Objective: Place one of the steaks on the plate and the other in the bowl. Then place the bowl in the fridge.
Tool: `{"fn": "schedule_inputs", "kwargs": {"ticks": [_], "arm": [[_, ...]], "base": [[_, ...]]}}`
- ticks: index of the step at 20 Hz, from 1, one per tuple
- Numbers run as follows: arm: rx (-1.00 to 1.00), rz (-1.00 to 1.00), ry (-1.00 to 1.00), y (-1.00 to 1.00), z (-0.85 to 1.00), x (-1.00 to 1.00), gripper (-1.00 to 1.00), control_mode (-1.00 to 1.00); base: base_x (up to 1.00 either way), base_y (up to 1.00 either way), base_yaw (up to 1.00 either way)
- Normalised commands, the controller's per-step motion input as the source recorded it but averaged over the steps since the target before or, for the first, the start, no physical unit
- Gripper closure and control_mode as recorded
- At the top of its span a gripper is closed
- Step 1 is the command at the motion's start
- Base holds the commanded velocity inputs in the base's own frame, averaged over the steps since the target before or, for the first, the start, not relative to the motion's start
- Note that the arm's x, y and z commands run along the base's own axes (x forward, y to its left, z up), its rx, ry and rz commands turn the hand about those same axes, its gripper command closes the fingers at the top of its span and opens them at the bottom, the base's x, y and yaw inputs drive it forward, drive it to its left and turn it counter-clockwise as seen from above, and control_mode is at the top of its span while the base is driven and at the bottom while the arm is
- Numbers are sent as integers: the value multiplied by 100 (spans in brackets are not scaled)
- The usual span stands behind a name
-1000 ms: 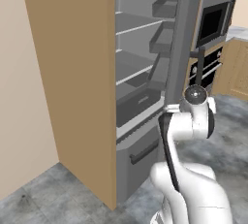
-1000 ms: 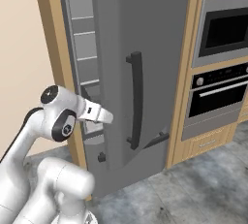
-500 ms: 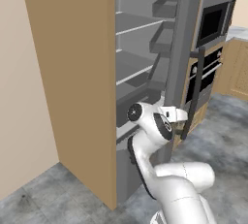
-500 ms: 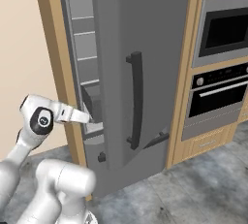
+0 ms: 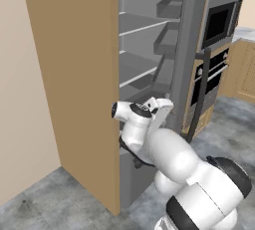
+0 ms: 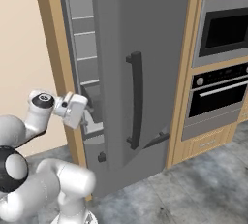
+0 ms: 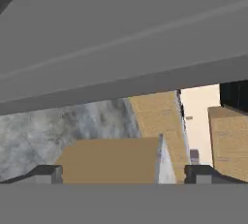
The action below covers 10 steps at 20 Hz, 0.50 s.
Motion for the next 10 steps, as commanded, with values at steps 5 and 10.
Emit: {"fn": "schedule_inputs", "kwargs": {"ticks": [5, 10], "arm": [[-16, 15, 61, -1, 7, 3, -100, -100], [1, 17, 46, -23, 14, 3, -100, -100]], "base": [[0, 0, 0], [0, 0, 0]]}}
